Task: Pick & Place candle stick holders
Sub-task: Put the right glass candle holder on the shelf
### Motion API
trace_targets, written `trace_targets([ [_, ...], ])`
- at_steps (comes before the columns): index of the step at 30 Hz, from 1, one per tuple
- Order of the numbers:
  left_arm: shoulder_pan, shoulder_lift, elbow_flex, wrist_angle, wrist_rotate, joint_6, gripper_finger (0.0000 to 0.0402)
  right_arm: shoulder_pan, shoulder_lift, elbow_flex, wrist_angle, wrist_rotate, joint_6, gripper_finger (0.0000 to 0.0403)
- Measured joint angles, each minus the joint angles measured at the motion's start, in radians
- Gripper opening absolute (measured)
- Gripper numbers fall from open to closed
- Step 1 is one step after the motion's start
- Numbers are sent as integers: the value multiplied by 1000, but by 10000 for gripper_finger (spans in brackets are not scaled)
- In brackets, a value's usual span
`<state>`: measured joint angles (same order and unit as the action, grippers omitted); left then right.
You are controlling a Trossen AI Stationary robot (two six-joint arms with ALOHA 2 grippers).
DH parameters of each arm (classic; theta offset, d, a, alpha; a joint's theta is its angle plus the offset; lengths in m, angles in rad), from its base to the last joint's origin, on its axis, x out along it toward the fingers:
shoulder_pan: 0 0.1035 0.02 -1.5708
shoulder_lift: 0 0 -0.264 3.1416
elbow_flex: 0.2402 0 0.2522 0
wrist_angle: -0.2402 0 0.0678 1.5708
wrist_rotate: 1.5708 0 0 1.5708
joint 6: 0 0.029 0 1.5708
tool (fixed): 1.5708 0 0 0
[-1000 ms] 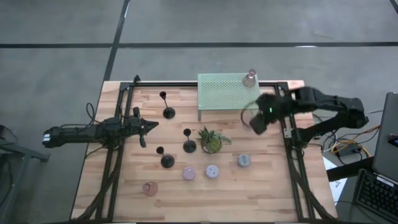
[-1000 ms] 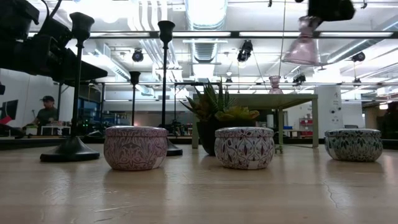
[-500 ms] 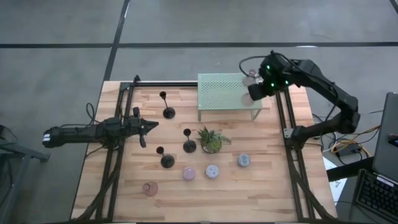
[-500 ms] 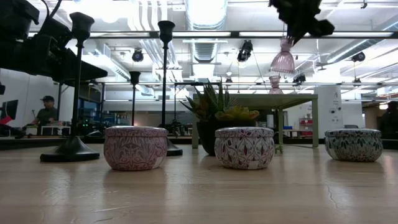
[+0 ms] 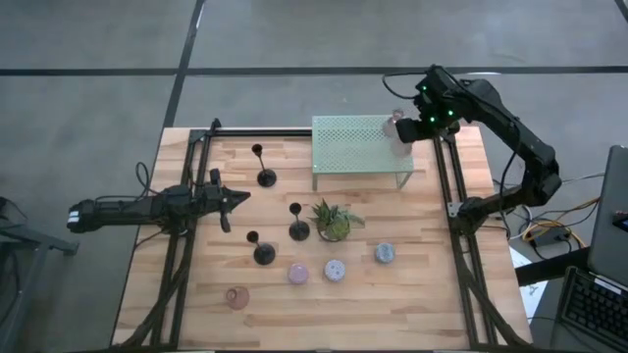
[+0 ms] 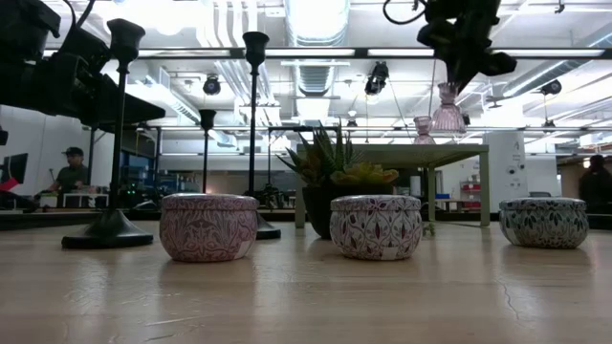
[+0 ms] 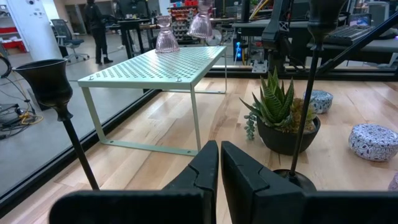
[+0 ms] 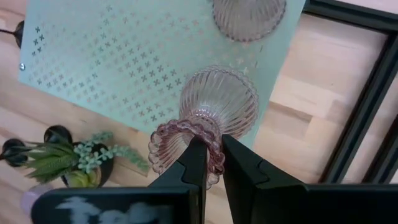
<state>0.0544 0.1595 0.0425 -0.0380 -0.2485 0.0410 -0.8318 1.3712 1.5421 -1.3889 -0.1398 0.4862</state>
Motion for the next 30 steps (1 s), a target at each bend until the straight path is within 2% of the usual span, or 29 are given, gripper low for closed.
trace_targets([
  [30,0,0,0,0,0,0,23,-20,115,-6,49,7,-22,29],
])
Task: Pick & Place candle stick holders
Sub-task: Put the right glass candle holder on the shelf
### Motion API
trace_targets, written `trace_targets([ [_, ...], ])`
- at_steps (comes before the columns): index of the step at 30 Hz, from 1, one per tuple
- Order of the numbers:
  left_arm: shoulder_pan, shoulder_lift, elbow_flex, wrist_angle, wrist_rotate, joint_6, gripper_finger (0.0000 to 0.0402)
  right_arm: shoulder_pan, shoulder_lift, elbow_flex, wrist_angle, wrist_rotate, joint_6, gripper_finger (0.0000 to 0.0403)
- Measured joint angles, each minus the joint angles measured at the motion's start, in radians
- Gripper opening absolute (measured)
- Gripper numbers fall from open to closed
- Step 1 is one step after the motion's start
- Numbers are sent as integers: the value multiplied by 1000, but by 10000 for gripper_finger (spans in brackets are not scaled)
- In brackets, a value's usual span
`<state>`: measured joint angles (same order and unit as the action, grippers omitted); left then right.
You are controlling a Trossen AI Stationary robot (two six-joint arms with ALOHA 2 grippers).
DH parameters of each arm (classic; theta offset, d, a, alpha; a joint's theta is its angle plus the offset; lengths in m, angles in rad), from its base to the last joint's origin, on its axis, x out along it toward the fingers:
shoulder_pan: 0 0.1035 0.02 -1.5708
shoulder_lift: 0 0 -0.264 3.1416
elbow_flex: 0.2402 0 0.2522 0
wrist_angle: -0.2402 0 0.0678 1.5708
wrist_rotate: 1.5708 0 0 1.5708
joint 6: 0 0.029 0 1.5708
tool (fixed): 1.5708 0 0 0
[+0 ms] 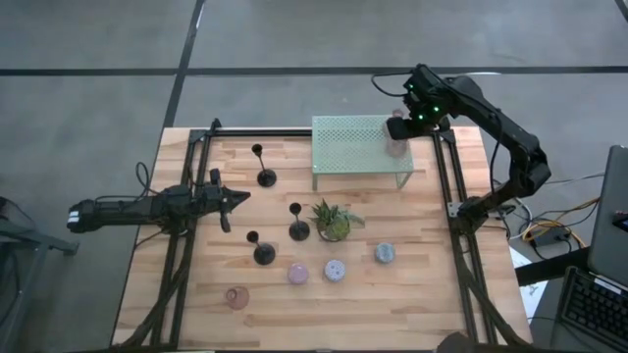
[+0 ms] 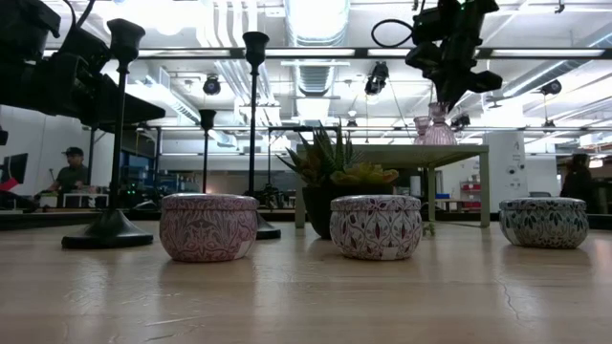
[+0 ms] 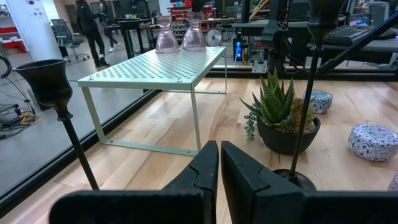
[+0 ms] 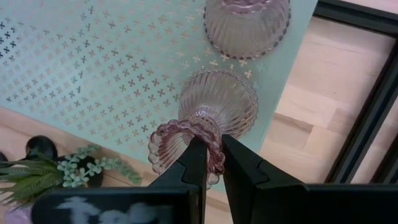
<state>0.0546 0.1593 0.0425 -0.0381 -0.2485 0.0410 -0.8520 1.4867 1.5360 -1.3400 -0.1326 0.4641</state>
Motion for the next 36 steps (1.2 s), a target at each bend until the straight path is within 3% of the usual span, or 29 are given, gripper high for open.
trace_targets([
  [23,0,0,0,0,0,0,23,-28,-2,2,27,54,-23,29],
  [36,0,0,0,0,0,0,23,-27,-1,2,1,-26,-21,29],
])
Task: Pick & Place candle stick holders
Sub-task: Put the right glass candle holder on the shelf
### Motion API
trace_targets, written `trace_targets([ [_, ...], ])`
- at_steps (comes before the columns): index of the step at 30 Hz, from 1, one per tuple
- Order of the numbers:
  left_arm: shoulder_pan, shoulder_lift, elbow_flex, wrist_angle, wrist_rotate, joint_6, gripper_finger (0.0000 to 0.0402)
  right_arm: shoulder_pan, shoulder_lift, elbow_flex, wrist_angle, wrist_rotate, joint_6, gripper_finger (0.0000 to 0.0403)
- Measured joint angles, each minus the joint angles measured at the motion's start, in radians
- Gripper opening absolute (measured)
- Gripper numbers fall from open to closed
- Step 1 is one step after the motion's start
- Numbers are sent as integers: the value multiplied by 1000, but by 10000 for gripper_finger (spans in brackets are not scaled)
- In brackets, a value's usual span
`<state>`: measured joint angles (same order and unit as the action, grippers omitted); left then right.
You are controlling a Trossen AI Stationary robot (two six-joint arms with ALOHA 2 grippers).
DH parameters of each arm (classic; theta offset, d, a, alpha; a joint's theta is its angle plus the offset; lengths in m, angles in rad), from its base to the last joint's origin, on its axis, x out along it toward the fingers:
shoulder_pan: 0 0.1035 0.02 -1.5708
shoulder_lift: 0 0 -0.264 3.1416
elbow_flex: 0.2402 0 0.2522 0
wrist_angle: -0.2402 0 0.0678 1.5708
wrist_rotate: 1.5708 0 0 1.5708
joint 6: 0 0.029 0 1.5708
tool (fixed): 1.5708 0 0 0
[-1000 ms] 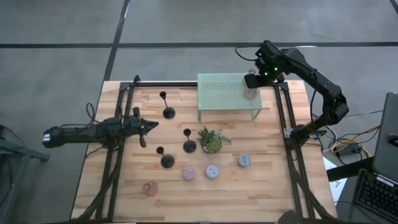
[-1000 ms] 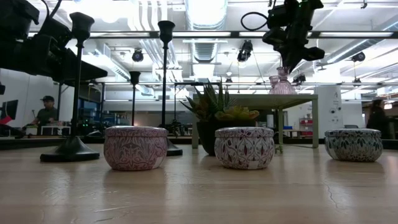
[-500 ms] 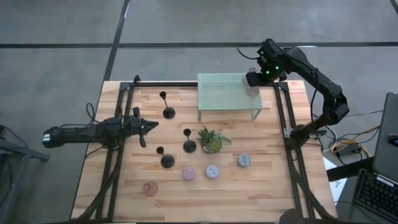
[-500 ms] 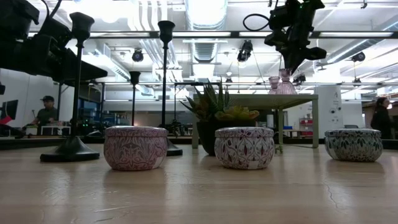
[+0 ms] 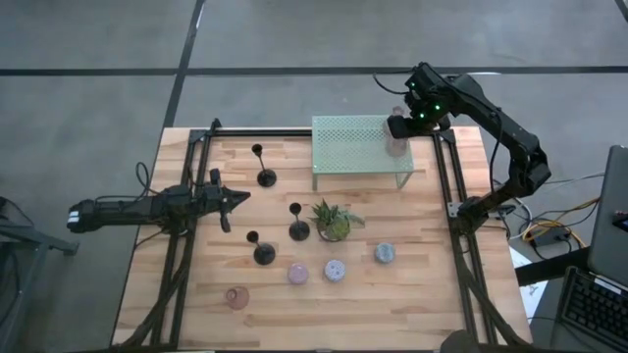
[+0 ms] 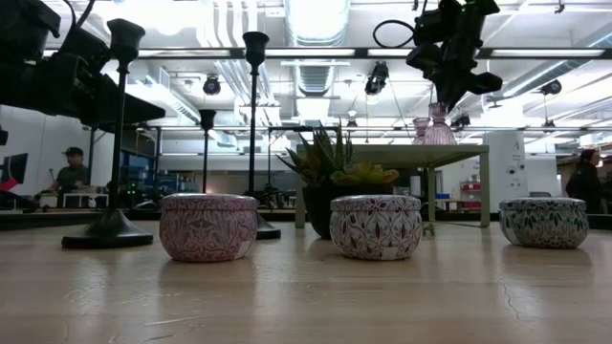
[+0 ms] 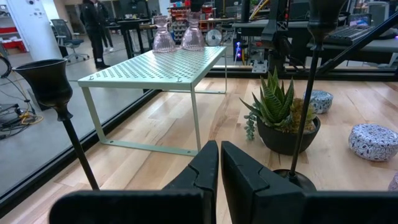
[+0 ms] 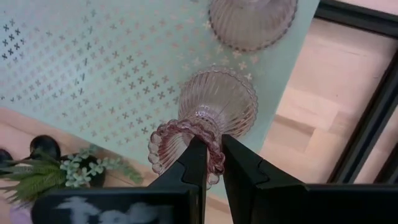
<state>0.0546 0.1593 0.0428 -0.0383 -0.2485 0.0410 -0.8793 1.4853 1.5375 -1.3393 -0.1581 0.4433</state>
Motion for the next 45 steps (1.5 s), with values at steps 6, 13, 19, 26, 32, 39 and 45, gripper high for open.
trace_targets([
  [6,0,0,0,0,0,0,23,-1,0,0,-12,0,0,29],
  [13,0,0,0,0,0,0,23,-1,0,0,-11,0,-2,29],
  [19,0,0,0,0,0,0,23,-1,0,0,-6,1,-3,29],
  [26,0,0,0,0,0,0,23,-1,0,-1,11,3,-7,56],
  [32,0,0,0,0,0,0,23,-1,0,-1,8,3,-7,77],
  [39,0,0,0,0,0,0,23,-1,0,-1,27,3,-11,91],
  [45,0,0,0,0,0,0,23,-1,0,0,49,3,-28,95],
])
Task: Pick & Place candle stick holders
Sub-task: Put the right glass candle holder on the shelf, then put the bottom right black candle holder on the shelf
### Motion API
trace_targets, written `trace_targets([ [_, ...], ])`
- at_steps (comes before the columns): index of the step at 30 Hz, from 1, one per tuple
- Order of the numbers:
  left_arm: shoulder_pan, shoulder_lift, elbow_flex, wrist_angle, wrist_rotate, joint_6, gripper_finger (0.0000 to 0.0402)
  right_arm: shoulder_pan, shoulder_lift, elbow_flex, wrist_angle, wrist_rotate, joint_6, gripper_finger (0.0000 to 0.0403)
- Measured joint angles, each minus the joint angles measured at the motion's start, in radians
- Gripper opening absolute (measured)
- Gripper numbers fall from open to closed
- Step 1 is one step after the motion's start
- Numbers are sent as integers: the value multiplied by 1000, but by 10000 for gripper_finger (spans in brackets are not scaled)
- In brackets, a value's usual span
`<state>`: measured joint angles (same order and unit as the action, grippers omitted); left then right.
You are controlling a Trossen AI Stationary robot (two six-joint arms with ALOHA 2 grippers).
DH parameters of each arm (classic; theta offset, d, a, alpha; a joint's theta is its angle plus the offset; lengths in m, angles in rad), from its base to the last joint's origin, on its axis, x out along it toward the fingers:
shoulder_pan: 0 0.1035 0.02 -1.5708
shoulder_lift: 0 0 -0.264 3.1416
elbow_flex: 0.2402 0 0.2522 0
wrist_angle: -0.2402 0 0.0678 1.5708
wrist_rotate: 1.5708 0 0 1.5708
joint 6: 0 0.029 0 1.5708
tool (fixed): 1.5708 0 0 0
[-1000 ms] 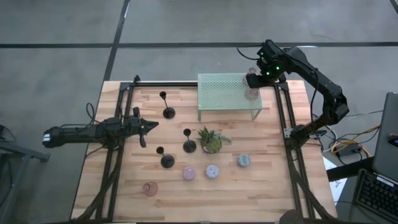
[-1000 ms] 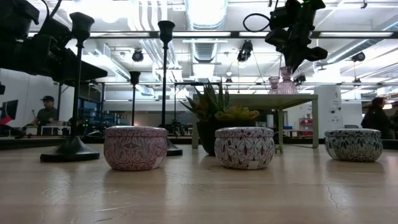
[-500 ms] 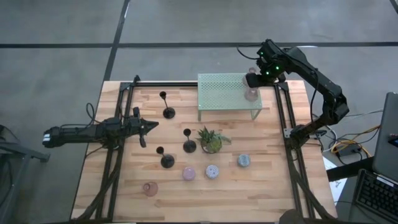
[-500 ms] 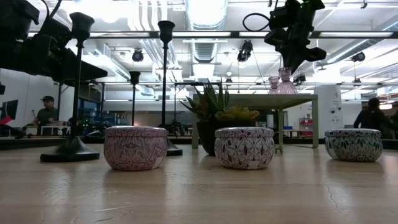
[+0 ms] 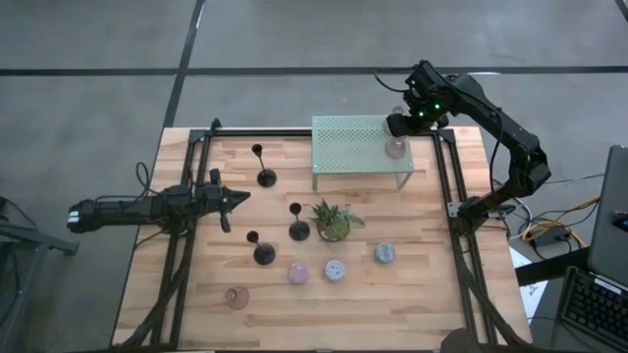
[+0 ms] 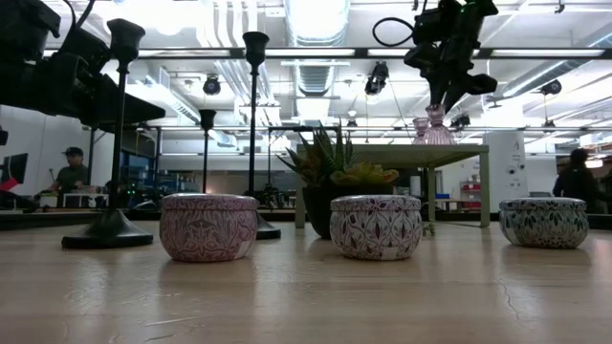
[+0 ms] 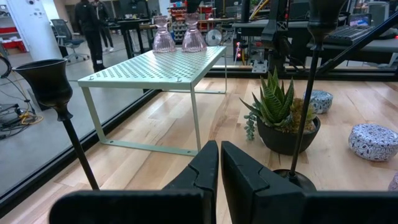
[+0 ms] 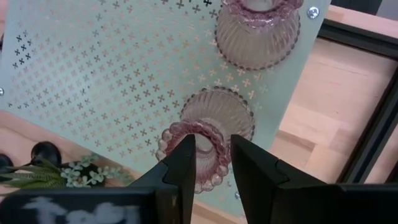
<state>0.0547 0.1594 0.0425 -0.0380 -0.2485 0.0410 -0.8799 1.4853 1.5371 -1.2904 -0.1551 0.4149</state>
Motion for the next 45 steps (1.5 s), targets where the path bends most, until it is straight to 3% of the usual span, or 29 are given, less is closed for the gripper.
trace_targets([
  [25,0,0,0,0,0,0,23,0,0,4,29,27,-32,88],
  [45,0,0,0,0,0,0,23,14,-7,183,-88,24,-53,103],
])
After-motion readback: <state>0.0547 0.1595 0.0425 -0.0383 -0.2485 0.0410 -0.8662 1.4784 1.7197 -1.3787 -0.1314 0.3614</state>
